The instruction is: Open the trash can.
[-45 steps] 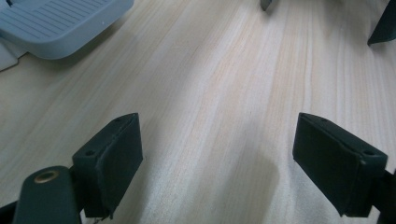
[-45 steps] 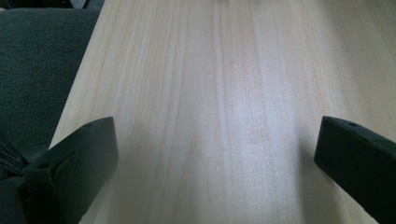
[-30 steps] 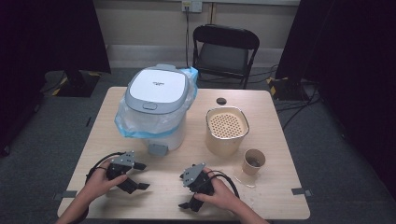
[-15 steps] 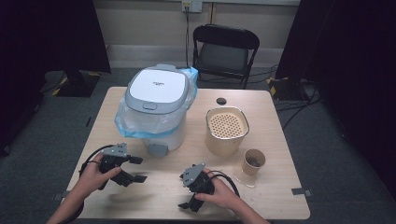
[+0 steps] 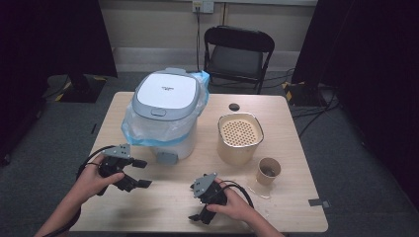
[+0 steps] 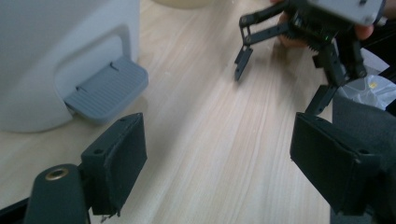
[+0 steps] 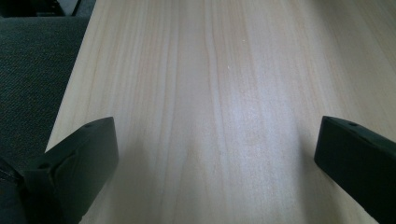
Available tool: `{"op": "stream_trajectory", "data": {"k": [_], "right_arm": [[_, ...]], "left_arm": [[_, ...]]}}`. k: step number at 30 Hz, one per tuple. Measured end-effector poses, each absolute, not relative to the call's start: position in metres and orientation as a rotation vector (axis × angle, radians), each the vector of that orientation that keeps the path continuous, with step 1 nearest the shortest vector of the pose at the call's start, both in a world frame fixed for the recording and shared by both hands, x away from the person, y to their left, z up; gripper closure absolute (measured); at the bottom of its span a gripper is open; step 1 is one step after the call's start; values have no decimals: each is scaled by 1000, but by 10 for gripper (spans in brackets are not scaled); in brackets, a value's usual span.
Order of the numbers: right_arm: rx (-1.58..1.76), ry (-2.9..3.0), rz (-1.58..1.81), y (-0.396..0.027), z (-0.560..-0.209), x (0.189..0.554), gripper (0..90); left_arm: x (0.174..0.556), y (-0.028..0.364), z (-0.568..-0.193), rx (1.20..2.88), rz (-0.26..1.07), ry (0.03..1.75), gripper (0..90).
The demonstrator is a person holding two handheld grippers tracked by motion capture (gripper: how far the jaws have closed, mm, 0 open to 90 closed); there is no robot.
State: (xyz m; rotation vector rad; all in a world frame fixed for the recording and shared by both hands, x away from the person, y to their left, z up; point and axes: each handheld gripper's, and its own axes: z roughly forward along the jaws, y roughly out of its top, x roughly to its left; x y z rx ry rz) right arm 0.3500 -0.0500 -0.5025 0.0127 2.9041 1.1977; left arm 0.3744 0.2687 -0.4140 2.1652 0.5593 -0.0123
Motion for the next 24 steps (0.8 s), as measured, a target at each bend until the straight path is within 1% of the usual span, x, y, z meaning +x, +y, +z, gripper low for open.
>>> {"op": "stream_trajectory", "data": {"k": [7,24], "right_arm": [[19,2907,1194,-50,-502,350,0],[13,2905,1195,-50,-502,350,0]], "left_arm": [[378,266,-393,2150,-4,562,182],[384,261,-361,2128,18,603,167]]}}
